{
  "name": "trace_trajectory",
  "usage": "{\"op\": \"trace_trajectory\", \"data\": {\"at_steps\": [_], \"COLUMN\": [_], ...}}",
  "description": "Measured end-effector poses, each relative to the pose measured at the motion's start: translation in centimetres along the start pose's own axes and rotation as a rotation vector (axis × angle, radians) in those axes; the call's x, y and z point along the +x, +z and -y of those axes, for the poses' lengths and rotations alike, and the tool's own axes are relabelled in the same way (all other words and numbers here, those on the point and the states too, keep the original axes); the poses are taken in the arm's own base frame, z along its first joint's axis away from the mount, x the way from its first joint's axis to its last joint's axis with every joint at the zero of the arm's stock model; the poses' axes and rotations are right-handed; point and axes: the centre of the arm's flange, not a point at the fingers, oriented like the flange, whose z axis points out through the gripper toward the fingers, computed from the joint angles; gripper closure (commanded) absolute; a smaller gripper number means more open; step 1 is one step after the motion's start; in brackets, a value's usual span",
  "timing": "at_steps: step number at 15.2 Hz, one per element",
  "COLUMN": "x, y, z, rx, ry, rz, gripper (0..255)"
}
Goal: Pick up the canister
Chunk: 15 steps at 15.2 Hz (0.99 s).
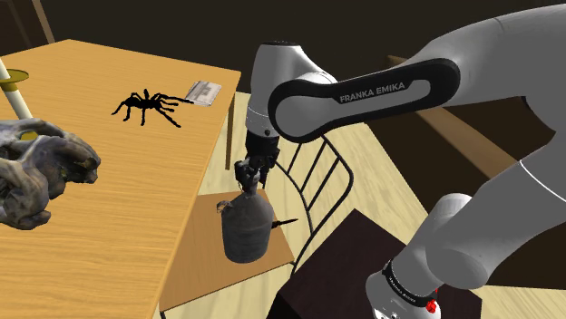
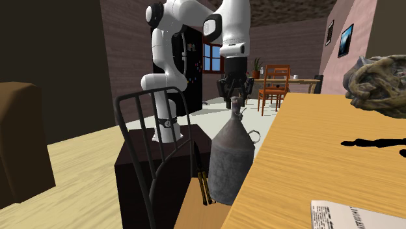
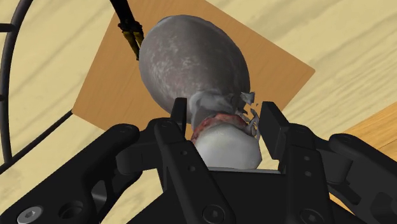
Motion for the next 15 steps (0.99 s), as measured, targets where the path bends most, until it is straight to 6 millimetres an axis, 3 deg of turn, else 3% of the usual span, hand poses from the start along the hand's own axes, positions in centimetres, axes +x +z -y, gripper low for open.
{"op": "trace_trajectory", "data": {"at_steps": [15], "x": [-0.1], "y": [-7.0], "z": [0.3], "rx": [-0.002], "ry": [-0.001], "rz": [0.007], "gripper": [255]}}
